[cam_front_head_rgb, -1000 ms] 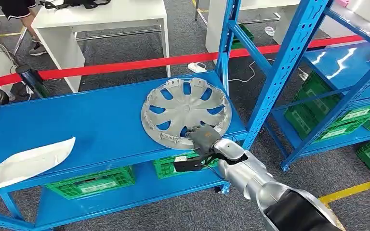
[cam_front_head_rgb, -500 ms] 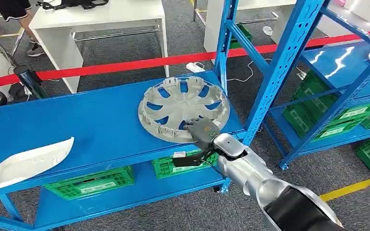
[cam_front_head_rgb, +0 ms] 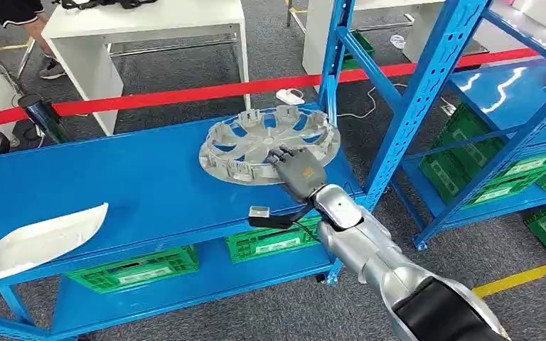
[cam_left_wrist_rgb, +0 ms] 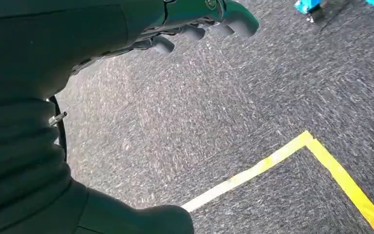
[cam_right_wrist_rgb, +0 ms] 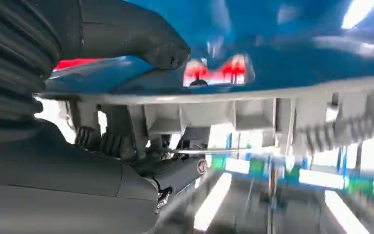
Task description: Take the parts from the cabinet and place them on the table.
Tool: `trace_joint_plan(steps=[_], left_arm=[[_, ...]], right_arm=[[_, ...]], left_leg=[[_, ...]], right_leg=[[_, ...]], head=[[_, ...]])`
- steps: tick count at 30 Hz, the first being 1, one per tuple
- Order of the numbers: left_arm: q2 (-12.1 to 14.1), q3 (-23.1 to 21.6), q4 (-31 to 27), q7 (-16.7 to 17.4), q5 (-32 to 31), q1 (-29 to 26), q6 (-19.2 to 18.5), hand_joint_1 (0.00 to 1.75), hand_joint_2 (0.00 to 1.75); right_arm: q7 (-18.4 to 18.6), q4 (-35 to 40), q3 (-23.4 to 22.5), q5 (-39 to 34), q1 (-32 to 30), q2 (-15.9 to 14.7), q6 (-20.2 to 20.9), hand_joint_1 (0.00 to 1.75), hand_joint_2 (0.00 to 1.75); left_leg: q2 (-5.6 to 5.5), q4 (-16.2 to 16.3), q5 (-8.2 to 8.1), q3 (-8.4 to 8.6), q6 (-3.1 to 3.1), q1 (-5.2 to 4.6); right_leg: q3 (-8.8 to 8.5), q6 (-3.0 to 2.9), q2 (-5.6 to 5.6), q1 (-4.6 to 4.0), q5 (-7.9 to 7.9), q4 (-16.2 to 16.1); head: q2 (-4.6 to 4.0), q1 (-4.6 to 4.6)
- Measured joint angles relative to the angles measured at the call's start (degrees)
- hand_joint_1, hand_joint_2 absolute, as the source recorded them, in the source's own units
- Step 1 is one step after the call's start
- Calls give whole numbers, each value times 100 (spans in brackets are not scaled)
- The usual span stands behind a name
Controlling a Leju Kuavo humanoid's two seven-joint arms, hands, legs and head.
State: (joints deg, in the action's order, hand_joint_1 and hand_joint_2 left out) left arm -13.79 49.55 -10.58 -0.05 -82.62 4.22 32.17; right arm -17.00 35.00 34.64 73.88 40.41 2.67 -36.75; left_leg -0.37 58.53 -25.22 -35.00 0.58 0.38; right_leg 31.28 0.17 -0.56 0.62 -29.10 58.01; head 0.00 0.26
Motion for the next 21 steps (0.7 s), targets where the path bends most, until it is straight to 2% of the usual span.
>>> trace_joint_plan(steps=[4, 10, 18, 21], left_arm=[[-7, 0, 4, -13, -96, 1, -116, 0, 175], [-35, -2, 7, -11, -103, 23, -280, 0, 175], [-57, -2, 9, -13, -105, 56, -315, 0, 175], [-87, -2, 9, -13, -83, 84, -345, 0, 175]], right_arm=[[288, 378, -61, 306, -78, 0, -218, 175, 175], [352, 732, -160, 435, -105, -28, -170, 175, 175], [384, 900, -175, 568, -135, -72, -203, 175, 175], [677, 946, -184, 1010, -127, -74, -294, 175, 175]], left_leg=[[-1, -2, 0, -4, 0, 0], [-2, -2, 0, -5, 0, 0], [-2, -3, 0, -7, 0, -1], [-2, -3, 0, -6, 0, -1]], right_leg=[[6, -2, 0, 0, -1, 0], [6, -3, 1, 1, -2, 0], [7, -3, 2, 1, -2, 0], [7, -3, 2, 1, -2, 0]], head=[[0, 0], [0, 0], [0, -2], [0, 0]])
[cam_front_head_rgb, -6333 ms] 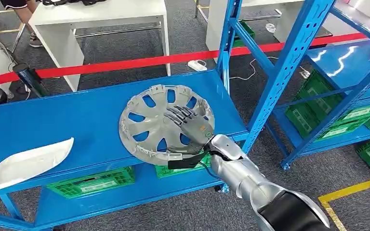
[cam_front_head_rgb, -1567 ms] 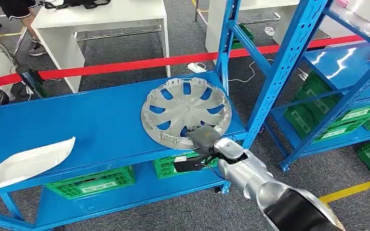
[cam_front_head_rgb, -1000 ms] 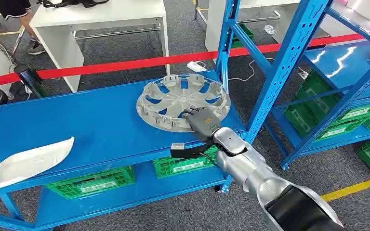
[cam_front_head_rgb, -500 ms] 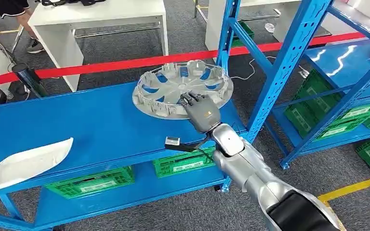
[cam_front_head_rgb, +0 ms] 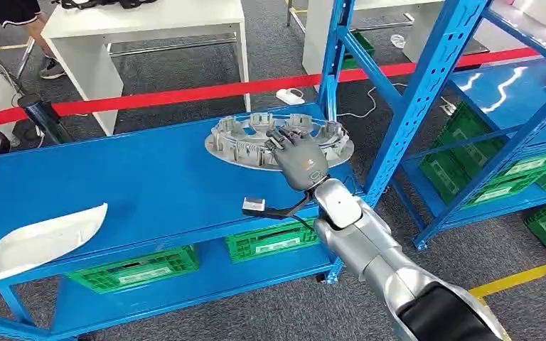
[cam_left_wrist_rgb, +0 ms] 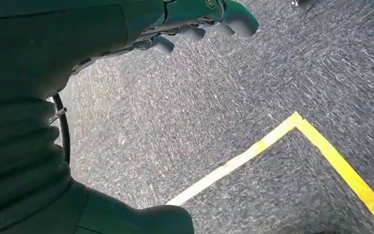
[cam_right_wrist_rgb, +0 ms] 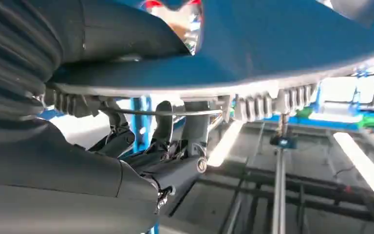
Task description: Take the parts from the cabinet and place them on the table.
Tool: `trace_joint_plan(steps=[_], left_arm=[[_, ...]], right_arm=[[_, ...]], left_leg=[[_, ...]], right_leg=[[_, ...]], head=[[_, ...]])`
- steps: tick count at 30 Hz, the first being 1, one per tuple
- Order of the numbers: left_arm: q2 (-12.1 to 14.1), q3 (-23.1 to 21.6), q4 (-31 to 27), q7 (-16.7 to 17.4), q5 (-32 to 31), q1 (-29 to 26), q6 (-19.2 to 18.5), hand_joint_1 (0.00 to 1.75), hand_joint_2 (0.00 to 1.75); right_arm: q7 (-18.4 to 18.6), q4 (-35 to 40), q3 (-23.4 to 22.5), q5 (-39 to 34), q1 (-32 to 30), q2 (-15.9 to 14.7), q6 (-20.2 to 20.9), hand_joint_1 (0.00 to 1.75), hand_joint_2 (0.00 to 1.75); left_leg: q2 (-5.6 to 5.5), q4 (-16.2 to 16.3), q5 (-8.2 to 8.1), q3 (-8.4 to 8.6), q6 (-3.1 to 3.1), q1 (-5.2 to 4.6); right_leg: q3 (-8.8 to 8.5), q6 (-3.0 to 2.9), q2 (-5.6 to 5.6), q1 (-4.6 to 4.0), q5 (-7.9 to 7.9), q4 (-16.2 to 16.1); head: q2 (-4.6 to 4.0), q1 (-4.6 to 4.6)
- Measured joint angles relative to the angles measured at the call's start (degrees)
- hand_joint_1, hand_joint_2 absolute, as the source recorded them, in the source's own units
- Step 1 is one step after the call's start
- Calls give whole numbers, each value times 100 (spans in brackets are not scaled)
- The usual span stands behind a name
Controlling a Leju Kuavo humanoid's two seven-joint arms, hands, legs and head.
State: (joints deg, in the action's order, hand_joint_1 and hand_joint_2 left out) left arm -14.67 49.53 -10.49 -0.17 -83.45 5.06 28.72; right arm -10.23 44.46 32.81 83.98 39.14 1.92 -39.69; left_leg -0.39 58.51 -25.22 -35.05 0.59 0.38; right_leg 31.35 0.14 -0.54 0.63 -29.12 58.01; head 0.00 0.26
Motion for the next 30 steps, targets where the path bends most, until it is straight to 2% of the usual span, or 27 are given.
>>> trace_joint_plan(steps=[3, 7, 10, 12, 17, 23, 30], left_arm=[[-57, 0, 0, 0, 39, 33, 2, 0, 175], [-127, 0, 0, -2, 53, 77, 4, 0, 175], [-160, -4, 0, -55, 53, 101, 15, 0, 175], [-186, -7, 0, -90, 70, 122, 37, 0, 175], [-223, -7, 0, -105, 88, 139, 61, 0, 175], [-271, -7, 0, -127, 155, 161, 77, 0, 175], [-315, -7, 0, -199, 313, 180, 105, 0, 175]], right_arm=[[239, 205, -9, 473, -3, -24, -11, 175, 175], [814, 505, 42, 561, 28, -131, -15, 175, 175], [1420, 709, 371, 585, 111, -286, -17, 175, 175], [1651, 851, 626, 589, 174, -383, -20, 175, 175], [1762, 1036, 1038, 594, 273, -533, -22, 175, 175], [1788, 1089, 1270, 594, 351, -570, -24, 175, 175], [2112, 1086, 1580, 596, 575, -573, -26, 175, 175]], left_leg=[[1, 0, 0, 0, 0, 0], [-6, 0, 0, -1, 0, 0], [-3, 0, 0, -1, 0, -2], [-2, 0, 0, -1, 0, -1], [-3, -1, 0, -1, 0, -1], [-4, -2, 0, -1, 0, -1], [-4, -2, 0, -1, 0, -1]], right_leg=[[1, 0, 0, 0, 0, 0], [-3, 0, 3, 0, 0, 0], [-1, 0, 0, 1, 1, 0], [0, 0, 1, 1, 1, 0], [0, 0, 1, 0, 0, 0], [0, 0, 2, 0, 0, 0], [-1, 0, 2, 0, 0, 0]], head=[[0, 0], [0, 0], [0, 0], [0, 0], [0, 0], [0, 0], [0, 0]])
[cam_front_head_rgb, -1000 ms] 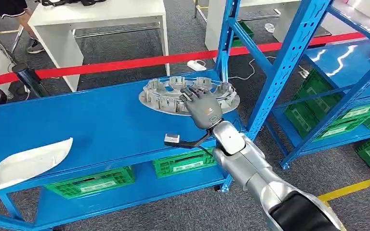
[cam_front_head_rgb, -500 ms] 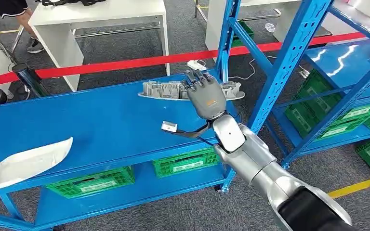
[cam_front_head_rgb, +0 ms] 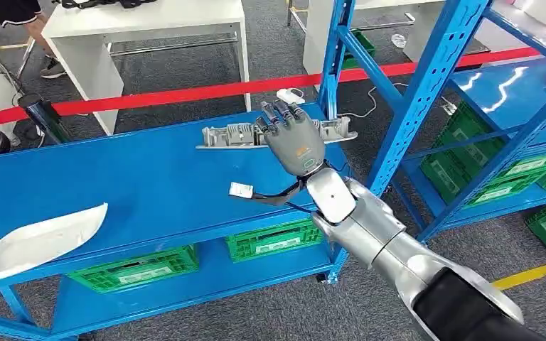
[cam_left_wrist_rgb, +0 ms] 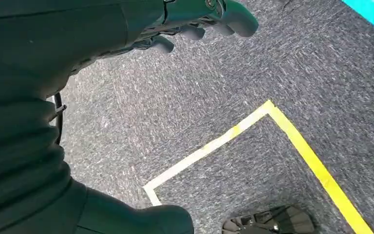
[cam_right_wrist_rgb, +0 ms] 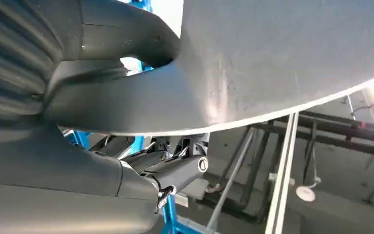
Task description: Take the parts from the cabinet and place them on the table.
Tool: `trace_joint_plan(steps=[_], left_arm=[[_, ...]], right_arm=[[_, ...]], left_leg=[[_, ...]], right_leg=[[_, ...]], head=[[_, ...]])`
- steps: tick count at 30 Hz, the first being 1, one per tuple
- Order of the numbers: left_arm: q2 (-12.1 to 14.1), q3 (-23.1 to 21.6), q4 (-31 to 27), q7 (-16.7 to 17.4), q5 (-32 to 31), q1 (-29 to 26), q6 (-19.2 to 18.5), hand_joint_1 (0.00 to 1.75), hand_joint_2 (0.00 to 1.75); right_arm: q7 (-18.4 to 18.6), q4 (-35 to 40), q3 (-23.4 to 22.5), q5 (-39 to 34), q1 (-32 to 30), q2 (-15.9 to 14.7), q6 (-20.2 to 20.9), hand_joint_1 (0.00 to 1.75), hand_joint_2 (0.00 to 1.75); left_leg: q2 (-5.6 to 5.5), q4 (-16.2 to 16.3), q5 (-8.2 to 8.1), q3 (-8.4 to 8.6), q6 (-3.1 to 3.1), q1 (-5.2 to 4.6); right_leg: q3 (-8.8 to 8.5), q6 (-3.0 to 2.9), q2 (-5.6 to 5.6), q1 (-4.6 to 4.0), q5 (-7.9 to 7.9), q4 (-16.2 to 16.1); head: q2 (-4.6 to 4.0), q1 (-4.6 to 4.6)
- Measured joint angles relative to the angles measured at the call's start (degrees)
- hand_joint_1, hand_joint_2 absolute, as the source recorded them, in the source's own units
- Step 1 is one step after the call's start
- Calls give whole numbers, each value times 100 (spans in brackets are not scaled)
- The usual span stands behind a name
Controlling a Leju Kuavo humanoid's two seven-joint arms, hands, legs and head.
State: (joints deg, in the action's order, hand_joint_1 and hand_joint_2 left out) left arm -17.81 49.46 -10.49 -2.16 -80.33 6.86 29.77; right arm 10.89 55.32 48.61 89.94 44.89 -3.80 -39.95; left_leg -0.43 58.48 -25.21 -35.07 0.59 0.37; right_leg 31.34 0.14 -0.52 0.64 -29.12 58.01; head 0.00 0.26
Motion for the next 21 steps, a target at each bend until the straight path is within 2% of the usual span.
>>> trace_joint_plan(steps=[9, 10, 14, 17, 18, 19, 20, 21], left_arm=[[-87, 13, -2, -212, 299, 55, 136, 0, 175], [-87, 28, -2, -253, 367, 56, 177, 0, 175], [-87, 120, -4, -385, 531, 55, 238, 0, 175], [-90, 160, -4, -400, 536, 56, 264, 0, 175], [-98, 162, -4, -402, 536, 53, 264, 0, 175], [-101, 164, -4, -402, 536, 55, 264, 0, 175], [-101, 173, -4, -402, 536, 59, 264, 0, 175], [-107, 188, -4, -402, 536, 65, 264, 0, 175]], right_arm=[[234, -55, 212, 0, 297, 0, 0, 175, 175], [256, -59, 225, 0, 314, 0, 0, 175, 175], [271, -79, 310, 2, 352, 0, 0, 175, 175], [269, -83, 312, 2, 379, 2, -2, 175, 175], [271, -83, 312, 0, 390, 0, -2, 175, 175], [273, -85, 312, 0, 406, -2, -2, 175, 175], [269, -90, 315, 0, 421, -4, -2, 175, 175], [271, -92, 315, 0, 424, -9, -7, 175, 175]], left_leg=[[0, 1, 0, 0, 0, 0], [2, 21, -14, -7, -20, -32], [-2, 32, -33, -11, -48, -46], [-1, -9, -30, 1, -106, -64], [11, -110, 14, 71, -149, 7], [19, -136, 38, 104, -178, -2], [37, -134, 51, 104, -190, -2], [37, -127, 50, 97, -191, -3]], right_leg=[[0, 0, 0, 0, 0, 0], [-2, 16, 3, 33, 7, -14], [-5, 47, 2, 49, -2, -14], [-22, 111, 1, 58, 0, -51], [-37, 124, -1, 80, -32, -22], [33, 110, 17, 52, -147, 155], [212, 108, 20, 51, -372, 512], [468, 117, 21, 54, -624, 1007]], head=[[0, 0], [0, -4], [0, -2], [0, -2], [0, -4], [0, 11], [0, 26], [0, 35]])
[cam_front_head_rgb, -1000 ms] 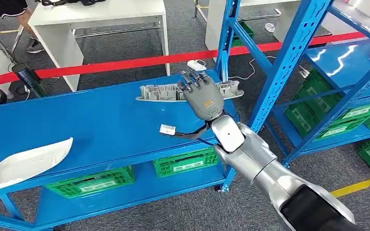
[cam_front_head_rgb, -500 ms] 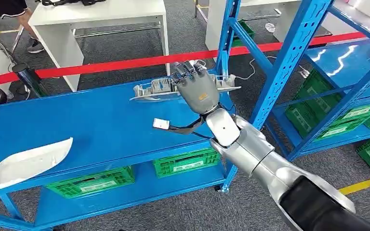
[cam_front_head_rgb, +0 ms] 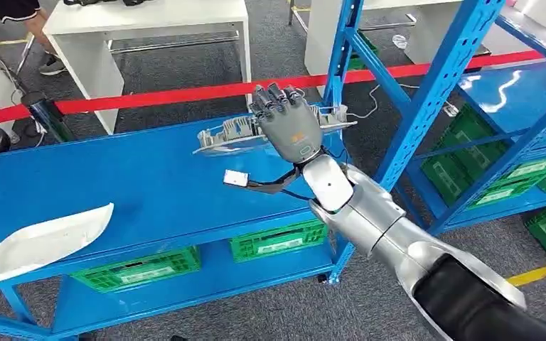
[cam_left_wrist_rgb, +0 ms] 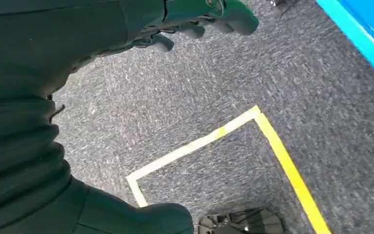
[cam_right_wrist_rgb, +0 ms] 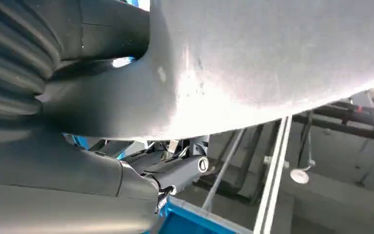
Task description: Take the parts from the cabinet and place them on the table.
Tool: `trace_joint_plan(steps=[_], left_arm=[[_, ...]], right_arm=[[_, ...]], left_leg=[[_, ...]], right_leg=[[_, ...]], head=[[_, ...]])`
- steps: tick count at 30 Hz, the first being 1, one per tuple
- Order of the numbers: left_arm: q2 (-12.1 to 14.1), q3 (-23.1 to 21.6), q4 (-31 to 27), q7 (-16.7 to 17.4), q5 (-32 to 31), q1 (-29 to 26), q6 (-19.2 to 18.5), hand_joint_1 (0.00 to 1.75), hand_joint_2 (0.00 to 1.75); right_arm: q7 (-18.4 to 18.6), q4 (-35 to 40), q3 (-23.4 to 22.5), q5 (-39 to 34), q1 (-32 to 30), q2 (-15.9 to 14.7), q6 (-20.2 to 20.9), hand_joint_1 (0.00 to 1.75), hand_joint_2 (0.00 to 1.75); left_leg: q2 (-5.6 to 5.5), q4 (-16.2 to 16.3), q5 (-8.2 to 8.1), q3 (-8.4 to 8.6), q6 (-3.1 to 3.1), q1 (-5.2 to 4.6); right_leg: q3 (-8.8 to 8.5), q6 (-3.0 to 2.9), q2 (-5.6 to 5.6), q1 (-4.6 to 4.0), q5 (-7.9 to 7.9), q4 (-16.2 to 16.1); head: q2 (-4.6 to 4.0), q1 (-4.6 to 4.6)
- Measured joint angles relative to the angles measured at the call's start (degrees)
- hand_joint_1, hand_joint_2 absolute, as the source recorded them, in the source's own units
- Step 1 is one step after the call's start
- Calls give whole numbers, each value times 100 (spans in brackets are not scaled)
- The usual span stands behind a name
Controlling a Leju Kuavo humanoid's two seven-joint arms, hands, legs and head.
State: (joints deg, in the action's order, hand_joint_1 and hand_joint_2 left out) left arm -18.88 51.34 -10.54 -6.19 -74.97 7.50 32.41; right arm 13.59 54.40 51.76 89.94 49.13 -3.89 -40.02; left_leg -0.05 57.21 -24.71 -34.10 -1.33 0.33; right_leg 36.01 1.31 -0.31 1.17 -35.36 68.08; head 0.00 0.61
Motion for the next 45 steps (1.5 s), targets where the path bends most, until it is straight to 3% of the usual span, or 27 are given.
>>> trace_joint_plan(steps=[2, 3, 4, 6, 7, 8, 12, 14, 16, 17, 19, 21, 22, 23, 27, 28, 29, 31, 32, 34, 36, 37, 38, 41, 42, 43, 45], left_arm=[[0, 13, 0, 0, 0, -4, 2, 0, 175], [0, 15, 0, 0, 2, -8, 9, 0, 175], [0, 15, 0, 0, 0, -9, 15, 0, 175], [0, 18, 4, 37, -11, -12, 15, 0, 175], [2, 20, 4, 59, -17, -13, 15, 0, 175], [0, 22, 4, 77, -28, -9, 15, 0, 175], [8, 24, 4, 94, -63, -12, -17, 0, 175], [13, 24, 7, 90, -68, -9, -39, 0, 175], [13, 26, 7, 74, -72, 3, -68, 0, 175], [13, 26, 7, 70, -70, 5, -79, 0, 175], [13, 26, 7, 53, -46, 7, -87, 0, 175], [13, 29, 7, 31, 2, 21, -87, 0, 175], [13, 33, 7, 13, 13, 38, -87, 0, 175], [13, 37, 7, -4, 33, 55, -87, 0, 175], [-7, 59, 7, -43, 68, 49, -87, 0, 175], [-13, 59, 9, -55, 68, 52, -98, 0, 175], [-15, 59, 7, -61, 68, 53, -103, 0, 175], [-15, 59, 7, -63, 68, 52, -105, 0, 175], [-15, 59, 7, -63, 68, 51, -105, 0, 175], [-15, 59, 7, -63, 68, 51, -107, 0, 175], [-18, 59, 7, -63, 68, 51, -107, 0, 175], [-20, 59, 7, -63, 68, 54, -107, 0, 175], [-29, 61, 7, -63, 68, 54, -109, 0, 175], [-26, 61, 7, -66, 66, 55, -114, 0, 175], [-24, 63, 7, -63, 66, 51, -111, 0, 175], [-15, 63, 7, -57, 66, 55, -111, 0, 175], [-15, 63, 7, 0, 74, 56, -111, 0, 175]], right_arm=[[0, -15, 2, 0, -33, -4, -2, 175, 175], [4, -26, 2, 0, -44, -11, -2, 175, 175], [13, -37, 4, 0, -45, -20, -2, 175, 175], [42, -52, 4, 0, -34, -26, -2, 175, 175], [70, -57, 4, 0, -31, -28, -2, 175, 175], [94, -59, 13, 2, -34, -28, -2, 175, 175], [122, -87, 103, 2, -5, -44, -2, 175, 175], [142, -94, 147, 2, 22, -41, -2, 175, 175], [155, -127, 194, 2, 55, -50, -2, 175, 175], [151, -144, 221, 2, 63, -55, -2, 175, 175], [92, -168, 258, 4, 64, -57, -2, 175, 175], [70, -197, 280, 4, 82, -57, -2, 175, 175], [72, -205, 280, 2, 95, -57, -2, 175, 175], [83, -210, 280, -2, 101, -63, -2, 175, 175], [133, -238, 293, -2, 103, -85, -2, 175, 175], [183, -245, 299, -2, 106, -109, -4, 175, 175], [212, -247, 308, 0, 109, -114, -4, 175, 175], [245, -258, 337, -2, 98, -122, -4, 175, 175], [260, -269, 352, -2, 86, -129, -7, 175, 175], [271, -284, 387, -2, 73, -140, -7, 175, 175], [275, -295, 400, -2, 77, -142, -4, 175, 175], [275, -297, 400, -2, 87, -142, -4, 175, 175], [273, -297, 400, -2, 96, -140, -4, 175, 175], [278, -302, 404, -4, 93, -144, -11, 175, 175], [275, -302, 409, -2, 84, -142, -11, 175, 175], [278, -306, 415, -2, 95, -140, -11, 175, 175], [280, -308, 426, -2, 94, -118, -11, 175, 175]], left_leg=[[-1, 20, -6, -31, 1, -4], [-6, 30, -7, -41, 3, -3], [-10, 47, -15, -49, 15, 1], [-23, 112, -43, -67, 60, 14], [-24, 155, -57, -101, 102, 12], [-39, 165, -50, -121, 152, -6], [-50, 166, 23, -174, 309, -2], [-29, 517, -385, -329, 370, 17], [-28, 1324, -911, -581, 404, 24], [-27, 1643, -1049, -660, 415, 23], [-28, 1585, -939, -484, 407, 22], [-28, 724, -579, 120, 357, 21], [-29, 260, -551, 426, 324, 19], [-32, 87, -615, 551, 304, -13], [-44, 53, -445, 373, 138, -24], [-7, 36, -375, 376, 101, -1], [-10, 34, -319, 303, 47, 0], [9, 48, -193, 144, 10, -11], [12, 59, -141, 66, 4, -20], [12, 99, -55, -90, 14, -23], [10, 162, 21, -242, 40, -23], [9, 204, 49, -290, 58, -21], [3, 235, 76, -354, 98, -47], [5, 202, 201, -352, 207, -18], [-5, 185, 244, -374, 252, -44], [-14, 234, 149, -411, 275, -10], [-10, 723, -457, -590, 335, 2]], right_leg=[[436, 10, 0, 0, -218, 781], [464, 10, 1, 3, -99, 778], [352, 4, 4, 10, 147, 491], [-148, -3, 16, 32, 678, -551], [-283, -26, 26, 29, 620, -874], [-238, -77, -13, -26, 758, -752], [-151, -246, -9, -5, 793, -836], [-92, -320, 3, 6, 860, -845], [-9, -347, 12, -5, 924, -844], [43, -352, 16, -15, 963, -841], [146, -343, 18, -19, 1040, -837], [225, -312, 13, -19, 1122, -837], [239, -288, 13, -18, 1158, -834], [266, -241, 12, -32, 1198, -838], [271, -70, 16, -32, 1372, -934], [322, -60, 8, -3, 1237, -864], [403, -39, 13, -17, 934, -653], [681, 3, 12, -16, 262, 284], [773, 14, 11, -18, 109, 677], [660, 7, 12, -19, 234, 817], [44, -42, 13, -28, 594, 21], [-321, -82, 12, -39, 622, -479], [-559, -131, 17, -79, 416, -885], [-469, -206, 6, -124, 535, -851], [-440, -255, 9, -88, 598, -892], [-404, -289, 45, -56, 680, -916], [-273, -357, 43, -51, 799, -927]], head=[[0, 2], [0, 0], [0, 6], [0, 7], [0, 4], [0, 0], [0, 4], [0, -15], [0, -22], [0, -24], [0, -24], [0, -24], [0, -24], [0, -17], [0, -31], [0, -39], [0, -15], [0, -7], [0, 0], [0, -2], [0, -4], [0, 0], [0, -2], [0, 17], [0, 18], [0, 35], [0, -2]])
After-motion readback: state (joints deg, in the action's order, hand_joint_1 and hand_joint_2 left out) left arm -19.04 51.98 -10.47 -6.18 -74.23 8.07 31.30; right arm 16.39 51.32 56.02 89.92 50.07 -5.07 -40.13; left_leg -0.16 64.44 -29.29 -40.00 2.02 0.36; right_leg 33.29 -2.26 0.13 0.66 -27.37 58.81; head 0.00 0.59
